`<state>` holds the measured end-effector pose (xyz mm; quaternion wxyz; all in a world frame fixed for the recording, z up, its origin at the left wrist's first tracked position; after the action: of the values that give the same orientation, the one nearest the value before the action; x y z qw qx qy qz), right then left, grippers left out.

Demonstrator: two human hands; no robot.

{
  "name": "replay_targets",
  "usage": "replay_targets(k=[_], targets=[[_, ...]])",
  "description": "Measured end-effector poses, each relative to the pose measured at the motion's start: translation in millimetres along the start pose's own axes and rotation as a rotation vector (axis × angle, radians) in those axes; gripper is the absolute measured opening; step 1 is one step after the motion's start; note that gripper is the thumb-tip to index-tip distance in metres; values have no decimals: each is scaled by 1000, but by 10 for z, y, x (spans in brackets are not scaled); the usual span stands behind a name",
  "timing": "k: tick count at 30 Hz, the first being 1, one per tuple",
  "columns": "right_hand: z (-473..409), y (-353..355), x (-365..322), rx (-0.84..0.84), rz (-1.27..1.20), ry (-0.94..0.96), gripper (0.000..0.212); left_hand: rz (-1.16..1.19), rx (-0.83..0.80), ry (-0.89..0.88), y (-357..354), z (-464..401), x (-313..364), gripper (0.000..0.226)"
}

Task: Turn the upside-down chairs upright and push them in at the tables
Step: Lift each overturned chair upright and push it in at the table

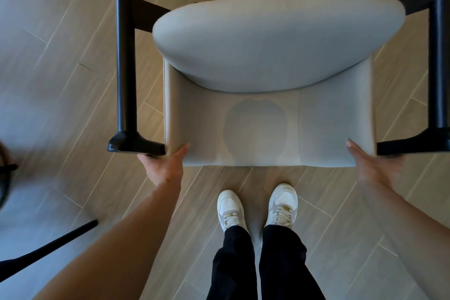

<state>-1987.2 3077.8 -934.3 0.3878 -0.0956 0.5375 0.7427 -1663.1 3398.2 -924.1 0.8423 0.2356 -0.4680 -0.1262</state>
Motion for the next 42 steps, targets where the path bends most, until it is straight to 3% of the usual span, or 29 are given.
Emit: replay_targets(k=[7,16,22,26,32,39,42], targets=[[-114,-38,68,35,-68,-37,88,-18,-18,14,15,-102,-37,61],[-85,-14,47,-31,-252,-26,61,-48,-56,6,83,-107,-5,57],[-92,-44,77,-35,-275,-17,64,-39,-41,-16,81,-145,-27,60],[-91,-47,69,-36,-199,-59,97,-34,-10,10,68,-148,-14,56],[-193,-26,110,-11,-106,-91,76,-60,-12,28,68,-126,20,59],[-205,-28,134,-8,-109,-110,68,-66,-9,43,67,-140,24,58],[-196,-10,110,-10,-99,-144,73,-83,-3,49,77,-138,32,57]])
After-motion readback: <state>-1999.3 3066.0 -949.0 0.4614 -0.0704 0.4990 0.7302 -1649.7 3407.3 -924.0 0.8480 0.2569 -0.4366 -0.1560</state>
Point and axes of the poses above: each hand's wrist, its own z-axis away from the middle knuckle, its own y-axis out of the back of the hand, x = y × z, the point moved 1 cm from there along -z, towards the middle knuckle, and after that the axes turned 8 degrees about z, right-handed, at the moved point
